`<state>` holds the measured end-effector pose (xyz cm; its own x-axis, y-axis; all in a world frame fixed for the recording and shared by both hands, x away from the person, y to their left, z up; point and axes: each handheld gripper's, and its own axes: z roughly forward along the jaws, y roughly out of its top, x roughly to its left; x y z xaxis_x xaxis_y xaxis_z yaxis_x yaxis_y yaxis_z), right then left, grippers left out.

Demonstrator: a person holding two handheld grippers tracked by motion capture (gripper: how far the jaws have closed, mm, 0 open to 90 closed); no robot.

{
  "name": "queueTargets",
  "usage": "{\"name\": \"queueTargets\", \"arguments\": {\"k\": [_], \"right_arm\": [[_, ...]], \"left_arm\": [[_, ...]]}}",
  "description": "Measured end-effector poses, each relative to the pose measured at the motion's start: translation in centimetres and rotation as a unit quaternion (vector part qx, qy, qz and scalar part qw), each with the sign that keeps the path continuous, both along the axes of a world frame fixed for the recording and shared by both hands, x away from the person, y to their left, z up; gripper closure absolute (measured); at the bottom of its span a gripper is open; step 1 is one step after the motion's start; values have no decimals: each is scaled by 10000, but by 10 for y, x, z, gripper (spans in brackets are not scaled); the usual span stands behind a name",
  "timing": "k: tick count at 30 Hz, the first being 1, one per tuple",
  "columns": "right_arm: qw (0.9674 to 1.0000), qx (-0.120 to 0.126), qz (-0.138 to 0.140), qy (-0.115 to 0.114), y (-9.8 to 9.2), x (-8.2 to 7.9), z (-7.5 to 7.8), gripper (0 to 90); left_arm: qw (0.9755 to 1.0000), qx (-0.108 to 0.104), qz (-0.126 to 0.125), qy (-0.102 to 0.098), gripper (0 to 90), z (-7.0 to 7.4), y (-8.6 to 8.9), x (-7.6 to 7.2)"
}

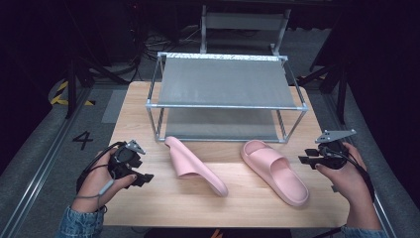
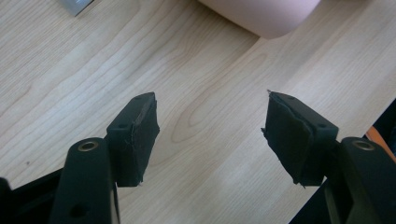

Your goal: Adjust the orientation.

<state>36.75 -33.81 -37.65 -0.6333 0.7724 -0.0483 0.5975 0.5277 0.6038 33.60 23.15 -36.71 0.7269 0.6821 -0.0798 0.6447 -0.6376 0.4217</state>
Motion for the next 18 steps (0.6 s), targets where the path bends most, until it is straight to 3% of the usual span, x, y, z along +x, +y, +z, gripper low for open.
{"name": "queueTargets", "arguments": {"k": [2, 12, 18], "right_arm": [[10000, 67, 57, -8, 0, -1, -1, 597], [9996, 180, 219, 62, 3, -4, -1, 600], [9994, 240, 263, 43, 3, -3, -3, 582]], "left_arm": [[9998, -167, -82, 8, 396, -1, 1, 0], [9995, -226, -198, -21, 417, 0, 0, 0], [9986, -466, -234, -6, 467, 3, -4, 1]]}}
